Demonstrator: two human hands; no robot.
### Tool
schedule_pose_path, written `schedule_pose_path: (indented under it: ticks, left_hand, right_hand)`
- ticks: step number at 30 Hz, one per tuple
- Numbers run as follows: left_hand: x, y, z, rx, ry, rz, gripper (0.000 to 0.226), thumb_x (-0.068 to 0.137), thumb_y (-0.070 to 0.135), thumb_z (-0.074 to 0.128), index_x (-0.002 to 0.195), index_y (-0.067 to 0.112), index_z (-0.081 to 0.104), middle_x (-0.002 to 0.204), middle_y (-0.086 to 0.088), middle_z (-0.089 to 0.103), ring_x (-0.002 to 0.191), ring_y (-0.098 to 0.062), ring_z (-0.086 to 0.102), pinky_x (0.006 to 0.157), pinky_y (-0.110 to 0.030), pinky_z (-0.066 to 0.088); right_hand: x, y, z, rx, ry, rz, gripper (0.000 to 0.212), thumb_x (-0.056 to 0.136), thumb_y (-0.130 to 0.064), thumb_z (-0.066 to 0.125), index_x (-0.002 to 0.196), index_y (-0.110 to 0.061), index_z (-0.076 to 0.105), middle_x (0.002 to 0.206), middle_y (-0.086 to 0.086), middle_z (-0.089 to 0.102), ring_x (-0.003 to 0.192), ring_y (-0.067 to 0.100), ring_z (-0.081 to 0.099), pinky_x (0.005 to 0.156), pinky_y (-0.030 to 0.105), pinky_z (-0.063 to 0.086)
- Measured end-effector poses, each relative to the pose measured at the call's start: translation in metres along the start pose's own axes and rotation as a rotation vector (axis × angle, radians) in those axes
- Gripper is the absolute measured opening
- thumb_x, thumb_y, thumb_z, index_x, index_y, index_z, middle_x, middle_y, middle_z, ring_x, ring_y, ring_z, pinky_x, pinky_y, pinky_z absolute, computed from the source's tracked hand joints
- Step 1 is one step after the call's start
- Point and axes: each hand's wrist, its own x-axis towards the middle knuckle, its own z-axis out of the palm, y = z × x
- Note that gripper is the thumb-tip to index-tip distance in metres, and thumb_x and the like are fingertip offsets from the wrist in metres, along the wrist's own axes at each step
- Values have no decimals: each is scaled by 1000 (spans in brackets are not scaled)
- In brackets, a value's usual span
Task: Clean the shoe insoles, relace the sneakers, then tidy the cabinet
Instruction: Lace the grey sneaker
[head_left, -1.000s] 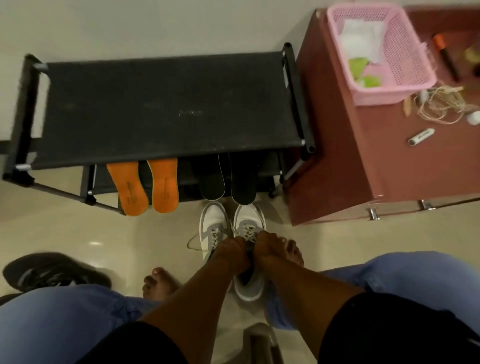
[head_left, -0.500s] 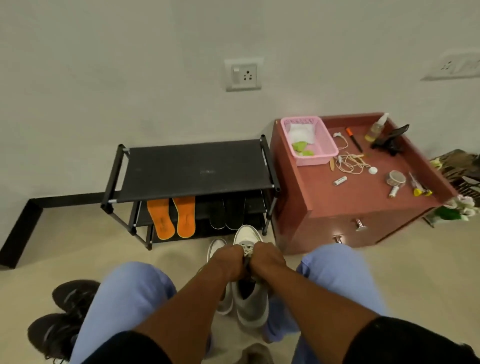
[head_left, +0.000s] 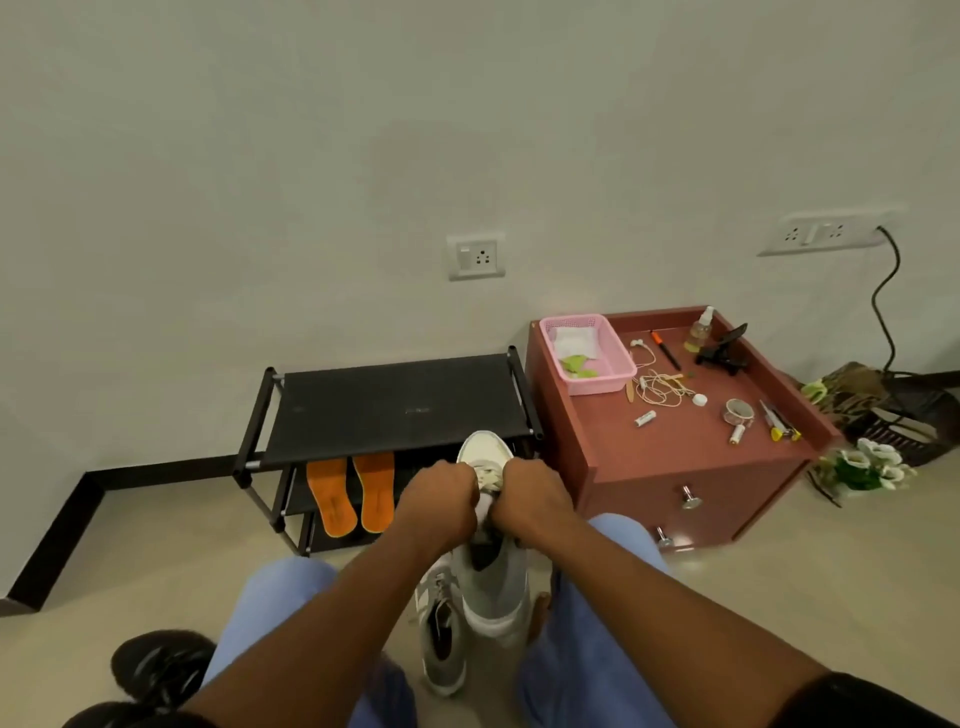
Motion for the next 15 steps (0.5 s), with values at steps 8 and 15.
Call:
schedule_pose_path:
  ticks: [8,15]
  left_hand:
    - [44,28,-54,-137,266,55,22,96,19,62,112,23,77,102,0,75,81,-16,69,81,-29,61]
    - [75,50,-79,-122,275,134,27,92,14,59,105,23,80,102,1,77,86,-17,71,84,-32,61]
  right_hand:
    - [31,17,-63,176,227,35,22,84,-23,73,101,-10,68,90,7,67,80,24,66,57,28,52]
    - [48,42,-87,207,294,53,21,81,-26,72,93,-9,70,83,8,67,75,27,64,52,25,40]
